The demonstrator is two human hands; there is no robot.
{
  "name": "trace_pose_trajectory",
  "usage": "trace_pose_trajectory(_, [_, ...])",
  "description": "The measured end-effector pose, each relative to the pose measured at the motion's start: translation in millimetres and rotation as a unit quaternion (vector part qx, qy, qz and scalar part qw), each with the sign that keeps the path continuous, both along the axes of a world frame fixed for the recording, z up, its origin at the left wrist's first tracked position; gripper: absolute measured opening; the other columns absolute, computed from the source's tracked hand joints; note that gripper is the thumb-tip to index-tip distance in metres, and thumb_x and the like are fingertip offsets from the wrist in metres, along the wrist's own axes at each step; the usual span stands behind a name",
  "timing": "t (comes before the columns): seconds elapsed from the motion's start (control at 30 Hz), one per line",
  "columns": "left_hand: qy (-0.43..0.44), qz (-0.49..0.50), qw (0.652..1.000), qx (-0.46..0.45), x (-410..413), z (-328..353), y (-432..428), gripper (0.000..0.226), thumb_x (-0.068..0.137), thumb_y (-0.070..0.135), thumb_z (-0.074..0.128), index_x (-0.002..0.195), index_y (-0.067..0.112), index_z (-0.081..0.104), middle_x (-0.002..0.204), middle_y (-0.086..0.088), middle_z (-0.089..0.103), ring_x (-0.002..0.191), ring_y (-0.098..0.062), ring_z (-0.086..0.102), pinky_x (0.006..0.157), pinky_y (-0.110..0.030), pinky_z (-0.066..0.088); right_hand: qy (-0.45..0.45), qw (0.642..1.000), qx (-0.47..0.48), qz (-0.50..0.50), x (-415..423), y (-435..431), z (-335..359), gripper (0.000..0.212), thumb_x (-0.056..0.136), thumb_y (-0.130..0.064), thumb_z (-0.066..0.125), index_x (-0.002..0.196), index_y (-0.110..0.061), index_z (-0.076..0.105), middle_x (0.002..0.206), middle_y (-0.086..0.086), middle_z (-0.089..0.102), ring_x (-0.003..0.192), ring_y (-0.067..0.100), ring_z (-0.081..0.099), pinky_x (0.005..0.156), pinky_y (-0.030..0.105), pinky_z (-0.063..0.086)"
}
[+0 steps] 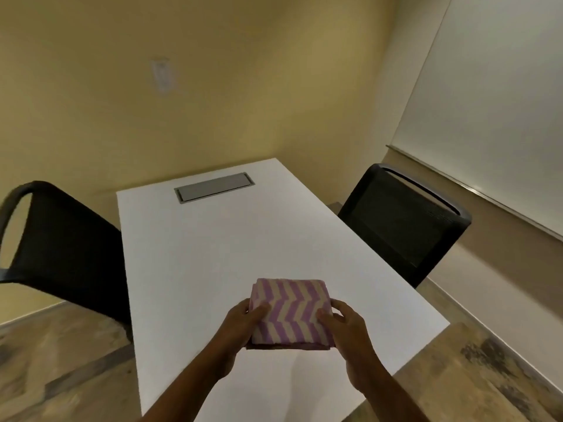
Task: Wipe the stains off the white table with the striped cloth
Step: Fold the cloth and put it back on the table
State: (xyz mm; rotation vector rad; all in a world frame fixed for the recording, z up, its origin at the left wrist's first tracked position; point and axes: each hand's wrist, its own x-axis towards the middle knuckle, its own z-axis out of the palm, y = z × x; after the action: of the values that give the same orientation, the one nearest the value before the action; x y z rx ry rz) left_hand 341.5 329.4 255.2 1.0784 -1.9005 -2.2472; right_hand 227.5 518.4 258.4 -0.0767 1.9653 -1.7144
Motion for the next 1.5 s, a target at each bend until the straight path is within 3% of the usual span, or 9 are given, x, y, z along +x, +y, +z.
trace_pose_trajectory(0.2, [0.005, 0.092, 0.996, -0.016, -36, 10, 19, 0.040, 0.103, 0.042, 0.059, 0.136, 0.019, 0.059, 0.124, -0.004, 0.074, 0.110, -0.023, 0.073, 0.085, -0.036, 0.065, 0.006, 0.995, -0.016, 0.101, -68, -5, 7, 0.011, 0.099, -0.024, 0.068, 0.104, -0.034, 0.065, 0.103, -0.006, 0.075, 0.094, 0.016, 0.074, 0.062, 0.021, 0.060])
trace_pose_trajectory(0.4, [0.004, 0.194, 0.981, -0.026, -73, 20, 38, 0.037, 0.103, 0.036, 0.060, 0.134, 0.016, 0.062, 0.124, -0.008, 0.074, 0.112, -0.028, 0.072, 0.099, -0.052, 0.060, -0.002, 0.982, -0.023, 0.189, -130, -8, 17, 0.015, 0.097, -0.018, 0.068, 0.105, -0.032, 0.068, 0.092, -0.010, 0.079, 0.084, 0.009, 0.077, 0.062, 0.022, 0.059])
trace_pose_trajectory(0.7, [0.025, 0.257, 0.966, -0.035, -99, 15, 19, 0.026, 0.103, 0.030, 0.062, 0.127, 0.020, 0.066, 0.113, -0.002, 0.079, 0.100, -0.020, 0.077, 0.073, -0.030, 0.063, -0.020, 0.972, -0.020, 0.235, -175, -52, 9, 0.018, 0.097, -0.018, 0.066, 0.112, -0.027, 0.070, 0.102, 0.000, 0.080, 0.094, 0.019, 0.077, 0.073, 0.033, 0.064])
trace_pose_trajectory(1.0, [0.036, 0.246, 0.968, -0.047, -133, -4, -72, 0.029, 0.104, 0.024, 0.060, 0.133, 0.020, 0.061, 0.123, -0.003, 0.074, 0.111, -0.023, 0.071, 0.091, -0.039, 0.063, -0.027, 0.973, -0.012, 0.228, -202, -138, -1, 0.021, 0.098, -0.019, 0.068, 0.117, -0.027, 0.067, 0.107, 0.002, 0.079, 0.098, 0.021, 0.077, 0.068, 0.028, 0.061])
trace_pose_trajectory(1.23, [0.039, 0.256, 0.964, -0.060, -165, -21, -149, 0.029, 0.104, 0.022, 0.057, 0.133, 0.024, 0.058, 0.124, 0.001, 0.071, 0.112, -0.020, 0.070, 0.087, -0.035, 0.062, -0.031, 0.967, -0.003, 0.255, -231, -217, -8, 0.034, 0.092, -0.006, 0.064, 0.115, -0.032, 0.065, 0.102, 0.000, 0.079, 0.097, 0.020, 0.075, 0.066, 0.025, 0.060])
trace_pose_trajectory(1.4, [0.038, 0.282, 0.957, -0.061, -198, -39, -192, 0.023, 0.104, 0.028, 0.059, 0.127, 0.033, 0.057, 0.122, 0.007, 0.070, 0.108, -0.013, 0.070, 0.069, -0.019, 0.060, -0.022, 0.959, 0.008, 0.284, -265, -270, -22, 0.046, 0.086, 0.004, 0.060, 0.114, -0.032, 0.062, 0.104, 0.004, 0.076, 0.098, 0.019, 0.072, 0.060, 0.019, 0.058])
trace_pose_trajectory(1.5, [0.029, 0.300, 0.952, -0.060, -220, -56, -216, 0.023, 0.104, 0.029, 0.060, 0.126, 0.034, 0.057, 0.120, 0.009, 0.070, 0.107, -0.013, 0.070, 0.067, -0.020, 0.060, -0.021, 0.955, 0.012, 0.294, -289, -299, -38, 0.045, 0.085, 0.005, 0.059, 0.109, -0.033, 0.063, 0.103, 0.003, 0.076, 0.097, 0.019, 0.073, 0.059, 0.019, 0.057])
